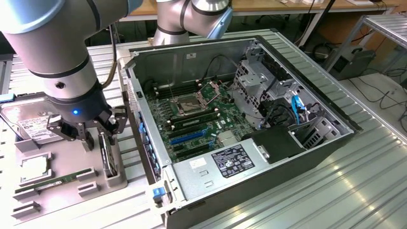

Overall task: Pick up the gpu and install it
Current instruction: 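Pick up the gpu and move the gpu toward the slot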

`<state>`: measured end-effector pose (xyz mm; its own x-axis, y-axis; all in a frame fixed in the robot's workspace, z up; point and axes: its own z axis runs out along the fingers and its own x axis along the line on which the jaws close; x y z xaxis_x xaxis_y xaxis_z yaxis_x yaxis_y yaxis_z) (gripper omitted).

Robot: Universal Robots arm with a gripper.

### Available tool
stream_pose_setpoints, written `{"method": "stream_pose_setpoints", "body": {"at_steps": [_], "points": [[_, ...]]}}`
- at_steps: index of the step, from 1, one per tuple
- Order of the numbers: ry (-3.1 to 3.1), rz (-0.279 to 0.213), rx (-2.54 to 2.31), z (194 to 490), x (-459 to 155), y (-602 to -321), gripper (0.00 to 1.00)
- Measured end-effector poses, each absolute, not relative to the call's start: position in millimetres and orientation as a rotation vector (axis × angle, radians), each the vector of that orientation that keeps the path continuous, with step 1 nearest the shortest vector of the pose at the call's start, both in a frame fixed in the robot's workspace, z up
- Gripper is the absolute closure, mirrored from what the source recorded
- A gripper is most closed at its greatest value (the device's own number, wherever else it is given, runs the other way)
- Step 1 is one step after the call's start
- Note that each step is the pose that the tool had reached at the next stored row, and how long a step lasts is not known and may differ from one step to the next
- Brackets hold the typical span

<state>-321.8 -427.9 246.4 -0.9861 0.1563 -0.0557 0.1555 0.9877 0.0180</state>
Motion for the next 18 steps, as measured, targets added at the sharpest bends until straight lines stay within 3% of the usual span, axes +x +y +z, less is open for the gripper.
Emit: {"method": "stream_pose_setpoints", "body": {"at_steps": [12,14,18], "points": [[3.075,0.022,0.241,244.6,-321.0,-427.9,0.53],[3.075,0.022,0.241,244.6,-321.0,-427.9,0.67],[3.075,0.022,0.241,244.7,-321.0,-427.9,0.67]]}}
